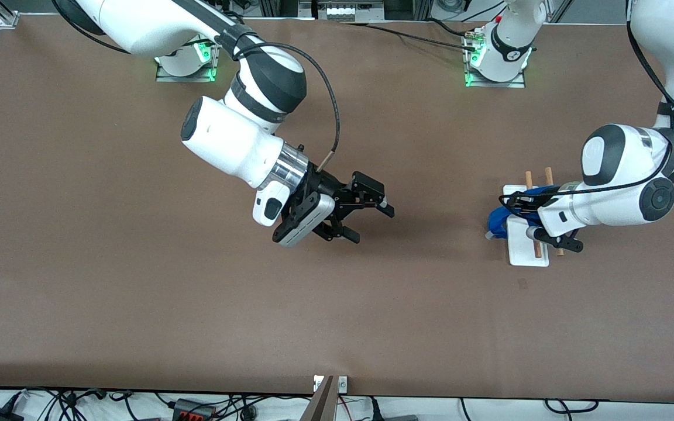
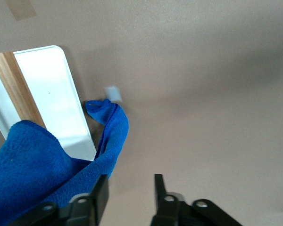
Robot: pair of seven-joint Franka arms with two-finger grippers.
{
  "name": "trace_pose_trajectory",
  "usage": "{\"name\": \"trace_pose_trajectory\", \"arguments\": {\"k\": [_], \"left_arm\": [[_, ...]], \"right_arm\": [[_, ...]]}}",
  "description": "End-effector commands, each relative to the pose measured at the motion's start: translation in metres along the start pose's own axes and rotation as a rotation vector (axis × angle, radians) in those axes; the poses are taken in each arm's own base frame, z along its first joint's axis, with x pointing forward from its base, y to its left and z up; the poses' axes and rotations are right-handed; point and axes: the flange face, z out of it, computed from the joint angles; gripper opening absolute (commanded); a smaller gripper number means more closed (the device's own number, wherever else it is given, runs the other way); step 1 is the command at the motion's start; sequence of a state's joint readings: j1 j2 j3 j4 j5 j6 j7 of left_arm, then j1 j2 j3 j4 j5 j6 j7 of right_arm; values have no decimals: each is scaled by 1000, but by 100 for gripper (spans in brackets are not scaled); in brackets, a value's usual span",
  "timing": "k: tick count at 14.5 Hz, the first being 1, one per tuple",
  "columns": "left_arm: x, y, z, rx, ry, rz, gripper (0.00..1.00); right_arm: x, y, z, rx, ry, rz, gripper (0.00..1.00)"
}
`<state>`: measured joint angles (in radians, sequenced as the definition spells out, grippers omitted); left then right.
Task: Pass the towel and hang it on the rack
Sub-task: 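Open the left gripper while the right gripper withdraws toward its side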
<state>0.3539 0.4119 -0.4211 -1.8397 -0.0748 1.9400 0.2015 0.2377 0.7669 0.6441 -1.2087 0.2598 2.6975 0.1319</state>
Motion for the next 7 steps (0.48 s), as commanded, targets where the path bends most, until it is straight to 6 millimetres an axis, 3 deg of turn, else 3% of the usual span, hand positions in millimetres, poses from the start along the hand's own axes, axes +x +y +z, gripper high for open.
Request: {"name": "trace_pose_trajectory", "arguments": {"k": [1,3,7], "left_arm": [[-3,2,-3,16,8,-7,53],[-4,2,-10,19,13,-7,53],[-2,0,-40,20,23,-10,53]], "right_arm": [[-1,0,-2,-5,-2,-16,100],[-1,0,-1,-9,-7,-20,100],[-1,27,-1,-108,-125,-66,100]]}}
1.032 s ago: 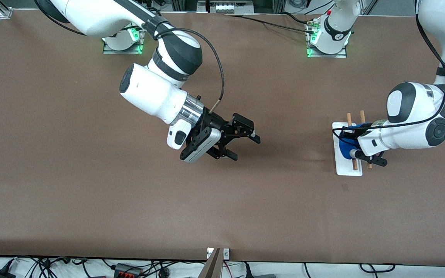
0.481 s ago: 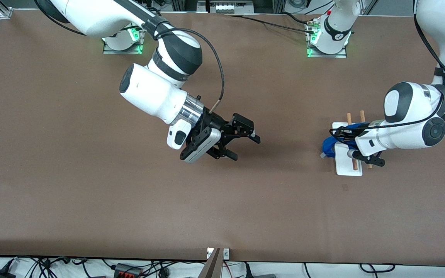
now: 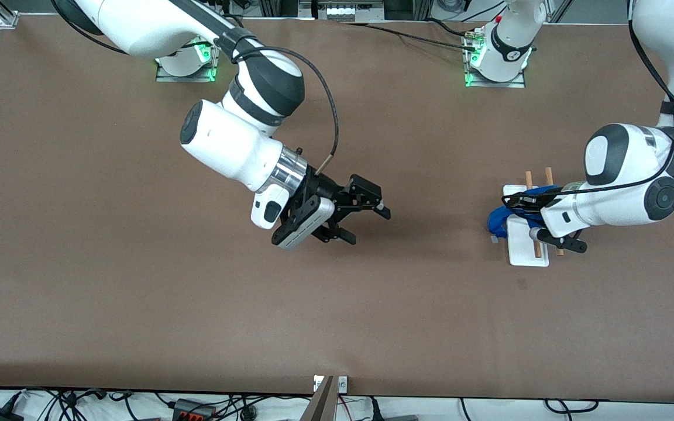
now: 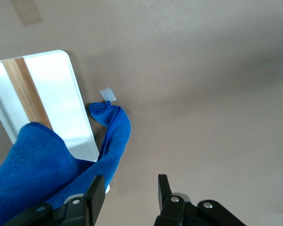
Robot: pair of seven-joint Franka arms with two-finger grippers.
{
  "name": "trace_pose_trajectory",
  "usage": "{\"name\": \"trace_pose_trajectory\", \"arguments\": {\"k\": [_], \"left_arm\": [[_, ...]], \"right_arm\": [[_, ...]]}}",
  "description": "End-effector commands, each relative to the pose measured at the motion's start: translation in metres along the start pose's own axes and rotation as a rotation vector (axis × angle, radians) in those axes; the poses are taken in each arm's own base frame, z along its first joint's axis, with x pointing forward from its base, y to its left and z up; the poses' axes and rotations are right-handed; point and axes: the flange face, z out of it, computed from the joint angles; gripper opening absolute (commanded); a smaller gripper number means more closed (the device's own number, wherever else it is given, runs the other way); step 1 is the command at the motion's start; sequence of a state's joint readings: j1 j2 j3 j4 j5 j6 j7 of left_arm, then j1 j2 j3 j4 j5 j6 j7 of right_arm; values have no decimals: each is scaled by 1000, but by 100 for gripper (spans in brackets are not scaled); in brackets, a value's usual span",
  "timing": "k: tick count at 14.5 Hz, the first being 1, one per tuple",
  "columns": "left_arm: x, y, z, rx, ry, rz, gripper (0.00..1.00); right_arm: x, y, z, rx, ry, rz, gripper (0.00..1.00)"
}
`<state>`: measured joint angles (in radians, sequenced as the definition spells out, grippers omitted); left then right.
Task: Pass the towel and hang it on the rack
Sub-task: 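Open the left gripper while the right gripper withdraws toward its side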
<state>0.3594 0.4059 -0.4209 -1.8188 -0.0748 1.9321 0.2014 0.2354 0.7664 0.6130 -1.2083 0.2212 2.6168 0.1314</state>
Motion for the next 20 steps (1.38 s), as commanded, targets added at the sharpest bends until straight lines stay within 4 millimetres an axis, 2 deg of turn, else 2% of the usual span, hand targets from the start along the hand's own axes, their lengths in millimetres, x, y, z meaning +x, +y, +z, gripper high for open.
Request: {"name": "trace_pose_trajectory", "arguments": {"k": [1,5,10,11,14,15,16,20], "left_arm": [[-1,3,-39,17,6,-5,53],[-1,0,-77,26,11,-8,54],[-5,10,-134,97,-1,-24,54],[-6,11,-140,98,-7,-25,54],[-11,5,-147,99,-13,-31,56],[-12,4,-159,103,-4,-31,57],[-14,7,-166,121,-12,-24,57],[-16,7,-185,139,11,-27,61]], "right_arm": [[4,26,-10,-73,-94,-24,100],[-3,77,-24,-217,-325,-32,100],[-8,184,-80,-455,-593,27,100],[-10,195,-94,-504,-636,36,100],[-9,207,-134,-728,-671,111,100],[-10,212,-145,-769,-682,162,100],[-2,219,-164,-788,-660,208,100],[32,238,-266,-818,-532,297,100]]}}
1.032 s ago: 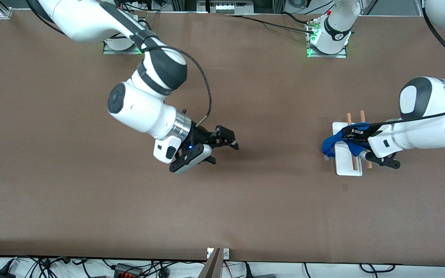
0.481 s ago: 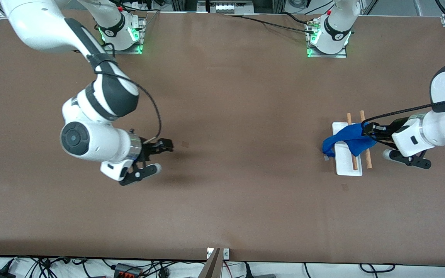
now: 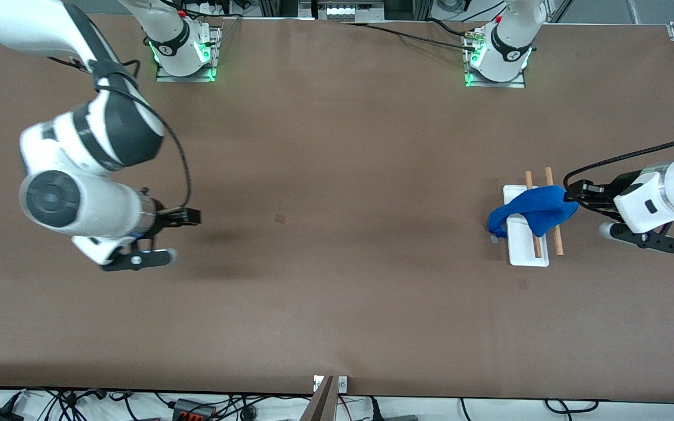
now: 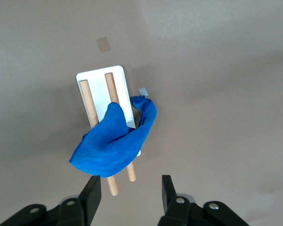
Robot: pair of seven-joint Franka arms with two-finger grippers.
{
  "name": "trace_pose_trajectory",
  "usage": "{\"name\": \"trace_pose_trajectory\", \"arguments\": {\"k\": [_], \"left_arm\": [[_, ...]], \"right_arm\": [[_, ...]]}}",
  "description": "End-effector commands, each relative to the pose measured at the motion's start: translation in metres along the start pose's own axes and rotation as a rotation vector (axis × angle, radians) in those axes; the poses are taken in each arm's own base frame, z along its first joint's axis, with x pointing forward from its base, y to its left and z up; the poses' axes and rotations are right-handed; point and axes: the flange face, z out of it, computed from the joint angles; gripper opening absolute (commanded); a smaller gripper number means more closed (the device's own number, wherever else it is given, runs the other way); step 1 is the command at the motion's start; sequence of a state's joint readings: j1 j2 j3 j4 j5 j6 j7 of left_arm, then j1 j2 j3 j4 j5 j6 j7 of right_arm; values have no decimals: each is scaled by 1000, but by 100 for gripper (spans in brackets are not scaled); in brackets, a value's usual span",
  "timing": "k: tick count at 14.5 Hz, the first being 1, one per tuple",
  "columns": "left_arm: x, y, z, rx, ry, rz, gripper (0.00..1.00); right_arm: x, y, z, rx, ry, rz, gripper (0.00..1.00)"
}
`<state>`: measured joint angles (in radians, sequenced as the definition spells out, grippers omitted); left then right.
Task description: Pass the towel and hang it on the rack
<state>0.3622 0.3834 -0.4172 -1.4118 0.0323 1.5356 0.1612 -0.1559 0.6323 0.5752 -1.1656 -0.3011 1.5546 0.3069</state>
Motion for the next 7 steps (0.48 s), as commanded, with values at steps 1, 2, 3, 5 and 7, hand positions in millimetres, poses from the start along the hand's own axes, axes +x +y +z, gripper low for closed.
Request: {"name": "trace_pose_trajectory", "arguments": {"k": [1,2,3,5,7], "left_arm": [[-5,1,-13,22,-18,-10,63],[-6,2,-13,22,-24,-10,69],[-7,11,-16,31,-21,1,86],[-17,22,-22,77,-8,11,100],[-24,15,-23,104,12,14,100]], "right_arm": [[-14,60,-43,-1,38,98,100],[-21,79,-57,-10,46,128,100],[-32,90,-78,-20,67,150,100],[-55,106,-107,-77,90,204,100],[-66,123,-120,-79,99,243,100]]}}
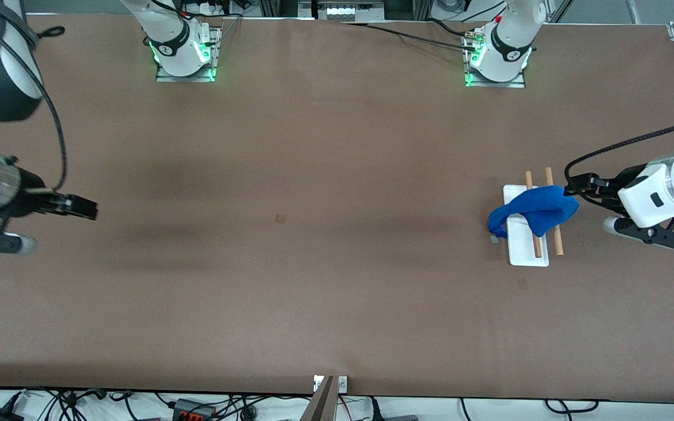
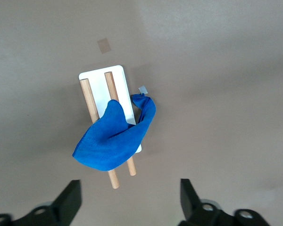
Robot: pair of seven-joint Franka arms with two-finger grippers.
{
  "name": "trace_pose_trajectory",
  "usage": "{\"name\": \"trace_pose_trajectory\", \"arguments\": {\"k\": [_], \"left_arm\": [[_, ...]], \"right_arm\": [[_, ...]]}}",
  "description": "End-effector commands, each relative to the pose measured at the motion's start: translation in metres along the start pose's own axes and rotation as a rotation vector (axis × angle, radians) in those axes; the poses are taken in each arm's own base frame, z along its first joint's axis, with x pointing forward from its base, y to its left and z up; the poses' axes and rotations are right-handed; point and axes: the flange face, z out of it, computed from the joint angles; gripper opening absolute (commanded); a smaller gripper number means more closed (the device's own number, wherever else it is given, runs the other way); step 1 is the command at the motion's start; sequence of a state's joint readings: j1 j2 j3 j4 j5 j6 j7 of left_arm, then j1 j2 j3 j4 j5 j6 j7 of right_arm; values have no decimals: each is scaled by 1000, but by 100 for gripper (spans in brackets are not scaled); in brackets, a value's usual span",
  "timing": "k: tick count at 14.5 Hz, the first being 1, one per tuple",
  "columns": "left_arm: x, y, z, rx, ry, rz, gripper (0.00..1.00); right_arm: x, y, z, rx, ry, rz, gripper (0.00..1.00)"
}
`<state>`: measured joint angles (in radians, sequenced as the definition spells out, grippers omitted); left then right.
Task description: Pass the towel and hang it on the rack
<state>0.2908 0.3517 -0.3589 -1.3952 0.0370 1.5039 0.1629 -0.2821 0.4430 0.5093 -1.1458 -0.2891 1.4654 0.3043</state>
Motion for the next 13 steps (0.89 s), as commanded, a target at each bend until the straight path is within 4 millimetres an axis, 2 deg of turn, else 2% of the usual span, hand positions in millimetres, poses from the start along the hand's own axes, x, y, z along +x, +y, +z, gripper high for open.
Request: {"name": "trace_pose_trajectory", "arguments": {"k": [1,3,6,8,10,13], "left_arm": [[-20,-6,-5,65,26,-11,100],[-26,-14,-12,99,110,-41,100],[-36,-17,-11,134,170,-71,100],[-37,-10,-8,141,165,-130,100],[-41,-10,-8,141,177,-149,100],[-43,-19,-4,126,194,-168,100]], "right_arm": [[-17,22,-19,-9,4,30,100],[-15,54,-21,17,3,10,100],[-22,78,-20,62,-1,37,100],[-33,80,-19,59,35,15,100],[-45,82,-9,60,57,10,100],[-60,83,-4,60,50,-7,100]]}}
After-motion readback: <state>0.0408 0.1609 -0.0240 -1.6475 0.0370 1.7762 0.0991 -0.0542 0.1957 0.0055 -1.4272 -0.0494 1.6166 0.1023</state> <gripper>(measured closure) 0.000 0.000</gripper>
